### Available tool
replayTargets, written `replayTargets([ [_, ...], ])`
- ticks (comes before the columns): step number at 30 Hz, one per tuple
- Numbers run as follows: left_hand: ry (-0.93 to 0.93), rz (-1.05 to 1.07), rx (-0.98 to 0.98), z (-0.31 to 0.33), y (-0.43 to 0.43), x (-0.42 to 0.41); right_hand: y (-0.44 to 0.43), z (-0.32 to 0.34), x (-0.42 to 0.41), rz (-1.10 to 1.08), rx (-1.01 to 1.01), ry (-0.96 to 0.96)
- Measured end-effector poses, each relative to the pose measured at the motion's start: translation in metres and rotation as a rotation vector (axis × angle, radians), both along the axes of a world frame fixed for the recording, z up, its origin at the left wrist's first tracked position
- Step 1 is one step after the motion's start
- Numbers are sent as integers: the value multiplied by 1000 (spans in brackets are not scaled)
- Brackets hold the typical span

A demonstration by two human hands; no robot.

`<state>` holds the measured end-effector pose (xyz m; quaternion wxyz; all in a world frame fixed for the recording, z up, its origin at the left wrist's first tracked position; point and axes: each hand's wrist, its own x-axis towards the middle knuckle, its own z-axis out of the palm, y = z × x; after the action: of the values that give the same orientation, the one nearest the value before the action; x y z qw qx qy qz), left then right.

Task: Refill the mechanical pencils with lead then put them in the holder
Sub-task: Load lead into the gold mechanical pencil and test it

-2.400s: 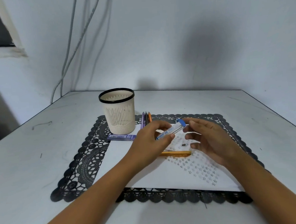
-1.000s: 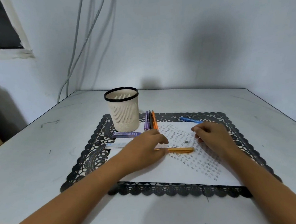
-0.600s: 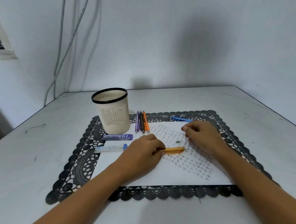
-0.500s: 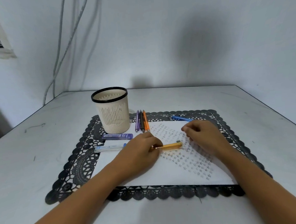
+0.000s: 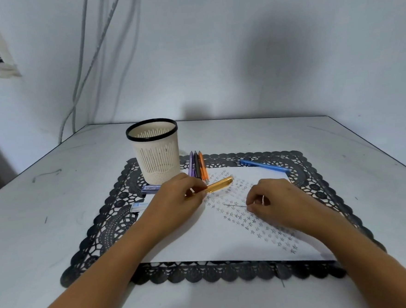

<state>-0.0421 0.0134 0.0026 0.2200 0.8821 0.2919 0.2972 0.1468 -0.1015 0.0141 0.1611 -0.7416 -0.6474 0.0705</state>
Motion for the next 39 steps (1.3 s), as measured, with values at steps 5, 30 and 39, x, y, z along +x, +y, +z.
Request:
replayTargets([
  [5,3,-11,-4,0,-1,1,3,-4,-4,12,17,-80],
  [30,-107,-9,-245,10,-12,0,-6,19,3,-197,211,1002],
  [39,-142,-38,-313,10,-13,1,-2,18,4,-231,327,1160],
])
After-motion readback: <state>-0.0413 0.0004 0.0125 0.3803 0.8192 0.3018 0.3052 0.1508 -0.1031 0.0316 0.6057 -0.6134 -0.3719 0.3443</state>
